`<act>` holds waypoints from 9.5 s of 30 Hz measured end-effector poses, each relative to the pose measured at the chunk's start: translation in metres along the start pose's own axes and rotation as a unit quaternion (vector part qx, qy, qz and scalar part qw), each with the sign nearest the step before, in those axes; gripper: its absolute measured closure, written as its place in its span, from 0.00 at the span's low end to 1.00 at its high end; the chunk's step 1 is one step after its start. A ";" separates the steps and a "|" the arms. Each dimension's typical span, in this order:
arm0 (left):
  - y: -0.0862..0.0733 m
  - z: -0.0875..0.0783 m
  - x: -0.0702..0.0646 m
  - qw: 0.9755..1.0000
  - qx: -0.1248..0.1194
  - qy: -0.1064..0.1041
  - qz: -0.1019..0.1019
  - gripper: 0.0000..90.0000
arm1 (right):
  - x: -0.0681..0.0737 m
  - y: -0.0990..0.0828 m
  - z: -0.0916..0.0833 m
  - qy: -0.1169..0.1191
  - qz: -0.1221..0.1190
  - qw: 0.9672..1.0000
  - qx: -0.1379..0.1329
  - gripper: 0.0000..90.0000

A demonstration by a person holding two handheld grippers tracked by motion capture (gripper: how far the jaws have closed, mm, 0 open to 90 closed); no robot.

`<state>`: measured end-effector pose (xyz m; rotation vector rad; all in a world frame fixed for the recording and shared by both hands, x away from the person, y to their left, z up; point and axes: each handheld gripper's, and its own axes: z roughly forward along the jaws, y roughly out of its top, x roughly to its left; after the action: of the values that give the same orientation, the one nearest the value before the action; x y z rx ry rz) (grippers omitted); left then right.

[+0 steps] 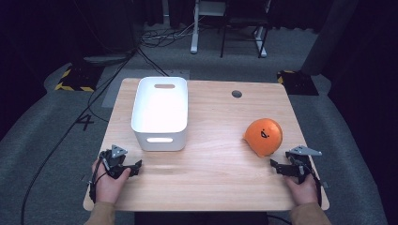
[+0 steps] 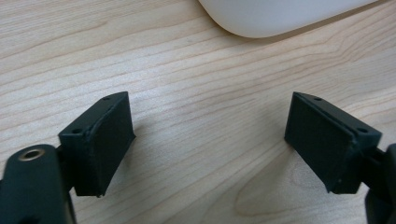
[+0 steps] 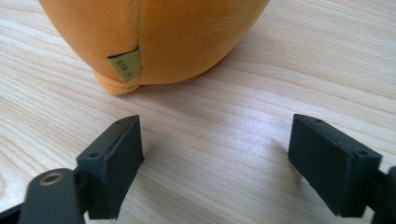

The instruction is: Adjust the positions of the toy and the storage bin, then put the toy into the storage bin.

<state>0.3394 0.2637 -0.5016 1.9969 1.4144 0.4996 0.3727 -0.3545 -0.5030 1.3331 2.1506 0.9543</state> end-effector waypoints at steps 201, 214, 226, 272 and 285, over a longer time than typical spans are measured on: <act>0.032 0.031 -0.009 0.995 0.005 -0.058 0.082 0.18 | 0.001 -0.003 -0.004 0.011 -0.011 1.000 -0.007 0.31; 0.030 0.031 -0.015 0.997 0.003 -0.045 0.070 0.16 | -0.001 -0.006 -0.011 0.019 -0.015 1.000 -0.007 0.46; 0.031 0.031 -0.017 0.997 0.007 -0.046 0.070 0.14 | -0.001 0.006 -0.035 0.057 -0.004 0.998 -0.034 0.50; 0.031 0.032 -0.017 0.996 0.007 -0.050 0.071 0.13 | -0.005 0.105 -0.043 0.087 0.028 0.986 -0.142 0.56; 0.031 0.032 -0.017 0.996 0.007 -0.048 0.071 0.13 | -0.004 0.106 -0.025 0.089 0.031 0.988 -0.125 0.85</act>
<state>0.3749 0.2322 -0.5028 2.1141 1.2268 0.4514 0.4208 -0.3347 -0.4074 1.2392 2.0409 1.3653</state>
